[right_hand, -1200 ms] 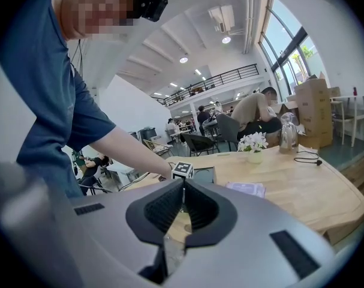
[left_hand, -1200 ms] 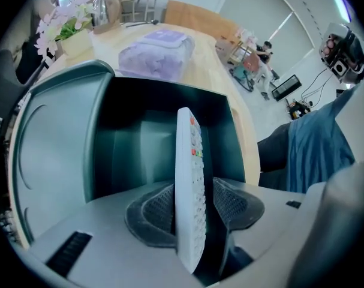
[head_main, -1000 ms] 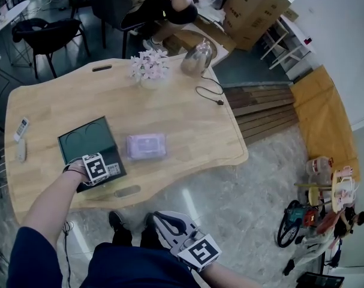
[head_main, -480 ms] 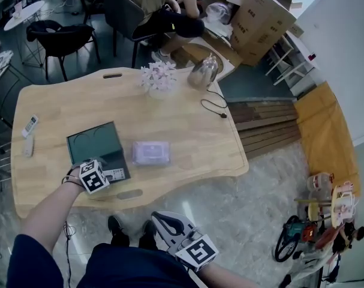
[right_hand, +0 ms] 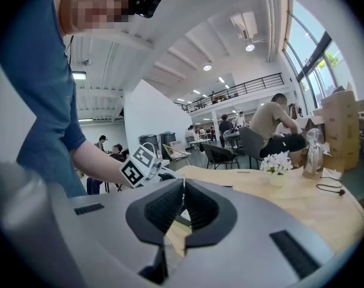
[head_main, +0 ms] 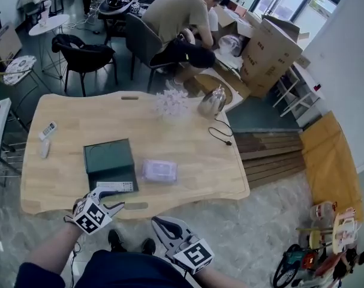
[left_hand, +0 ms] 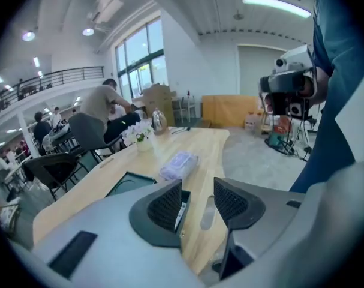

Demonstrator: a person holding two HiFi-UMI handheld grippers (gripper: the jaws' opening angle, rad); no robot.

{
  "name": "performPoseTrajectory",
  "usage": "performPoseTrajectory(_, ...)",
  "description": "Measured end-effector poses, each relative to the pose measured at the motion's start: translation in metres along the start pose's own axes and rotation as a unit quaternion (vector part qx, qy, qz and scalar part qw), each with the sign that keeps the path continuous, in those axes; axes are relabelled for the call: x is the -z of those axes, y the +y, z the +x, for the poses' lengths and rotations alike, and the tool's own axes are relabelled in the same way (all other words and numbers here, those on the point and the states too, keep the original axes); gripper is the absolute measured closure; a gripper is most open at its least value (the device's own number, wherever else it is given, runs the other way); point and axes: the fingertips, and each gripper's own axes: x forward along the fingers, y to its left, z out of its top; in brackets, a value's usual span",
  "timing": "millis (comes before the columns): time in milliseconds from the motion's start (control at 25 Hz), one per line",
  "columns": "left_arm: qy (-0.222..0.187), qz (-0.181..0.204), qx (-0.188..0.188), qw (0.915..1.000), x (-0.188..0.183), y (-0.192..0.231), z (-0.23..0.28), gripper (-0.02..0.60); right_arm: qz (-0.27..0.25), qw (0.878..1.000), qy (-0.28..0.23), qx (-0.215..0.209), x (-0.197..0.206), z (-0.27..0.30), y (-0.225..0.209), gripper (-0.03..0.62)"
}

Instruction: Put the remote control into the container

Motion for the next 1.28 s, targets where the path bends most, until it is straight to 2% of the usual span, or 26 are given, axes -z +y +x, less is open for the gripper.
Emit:
performPoseTrajectory(240, -0.09, -0.063, -0.033, 0.9934, -0.043, -0.034, -0.063, 0.351, -0.015, 1.0, -0.017, -0.02, -0.013, 0.003, 0.014, 0.576)
performPoseTrajectory(360, -0.13, -0.093, -0.038, 0.9865, -0.061, -0.045, -0.086, 0.417, -0.018, 0.999, -0.023, -0.026, -0.017, 0.004, 0.018, 0.576)
performPoseTrajectory(520, -0.173, -0.109, -0.032, 0.9784, -0.08, -0.058, -0.11, 0.488, -0.019, 0.999, -0.025, -0.03, -0.018, 0.005, 0.023, 0.576)
performPoseTrajectory(760, -0.215, -0.138, -0.029, 0.9663, -0.097, -0.066, -0.137, 0.492, -0.027, 0.998, -0.036, -0.041, -0.027, 0.007, 0.035, 0.576)
performPoseTrajectory(1040, -0.261, -0.162, -0.043, 0.9505, -0.107, -0.075, -0.162, 0.493, -0.051, 0.994, -0.084, -0.053, -0.055, 0.004, 0.058, 0.576)
performPoseTrajectory(1160, -0.264, -0.175, -0.031, 0.9481, -0.107, -0.085, -0.163, 0.494, -0.056, 0.992, -0.093, -0.059, -0.057, 0.003, 0.067, 0.577)
performPoseTrajectory(1280, -0.268, -0.167, -0.021, 0.9486, -0.107, -0.093, -0.163, 0.493, -0.05, 0.992, -0.093, -0.065, -0.055, 0.004, 0.076, 0.577)
